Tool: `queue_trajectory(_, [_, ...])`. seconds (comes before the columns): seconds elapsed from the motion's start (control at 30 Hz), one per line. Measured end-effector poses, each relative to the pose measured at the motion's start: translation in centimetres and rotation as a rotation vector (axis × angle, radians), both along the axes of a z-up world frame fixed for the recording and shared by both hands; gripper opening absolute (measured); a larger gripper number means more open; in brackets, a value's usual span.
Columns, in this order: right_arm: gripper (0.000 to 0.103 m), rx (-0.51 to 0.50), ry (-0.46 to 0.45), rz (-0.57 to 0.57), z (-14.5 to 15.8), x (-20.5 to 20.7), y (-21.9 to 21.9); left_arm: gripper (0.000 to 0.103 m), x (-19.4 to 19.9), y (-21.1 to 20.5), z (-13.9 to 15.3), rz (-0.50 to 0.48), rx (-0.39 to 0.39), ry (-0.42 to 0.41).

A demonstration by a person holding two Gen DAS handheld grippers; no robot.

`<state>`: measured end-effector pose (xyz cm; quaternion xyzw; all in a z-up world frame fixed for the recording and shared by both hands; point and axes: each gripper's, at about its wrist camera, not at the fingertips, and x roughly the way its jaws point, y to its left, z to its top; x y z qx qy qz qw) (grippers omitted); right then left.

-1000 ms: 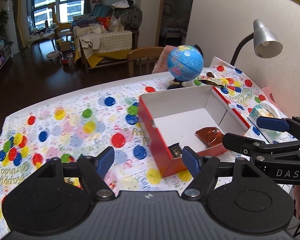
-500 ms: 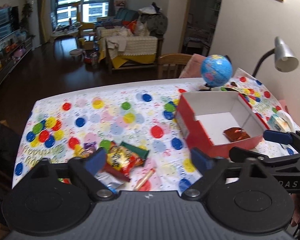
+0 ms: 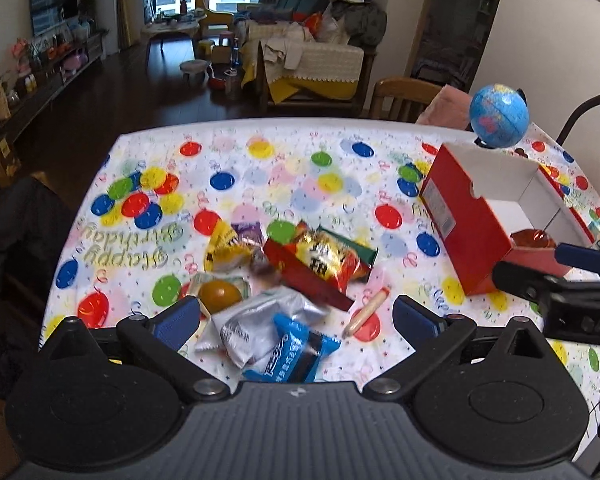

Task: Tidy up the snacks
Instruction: 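Move both tools back toward the remaining snacks on the tablecloth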

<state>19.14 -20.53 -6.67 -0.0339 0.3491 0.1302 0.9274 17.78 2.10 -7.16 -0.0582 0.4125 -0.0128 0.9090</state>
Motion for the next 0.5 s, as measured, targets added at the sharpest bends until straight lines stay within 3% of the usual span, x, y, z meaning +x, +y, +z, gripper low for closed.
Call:
queue_trajectory(0.37, [0.090,-0.038,0.120,-0.049,-5.4,3.0,1.8,0.103,1.4,0.1,-5.2,-0.037,-0.033,0.094])
queue_trajectory(0.5, [0.086,-0.058,0.158,-0.044,-6.9,4.1,2.6,0.103,1.6,-0.7,-6.7,-0.071,-0.003,0.112])
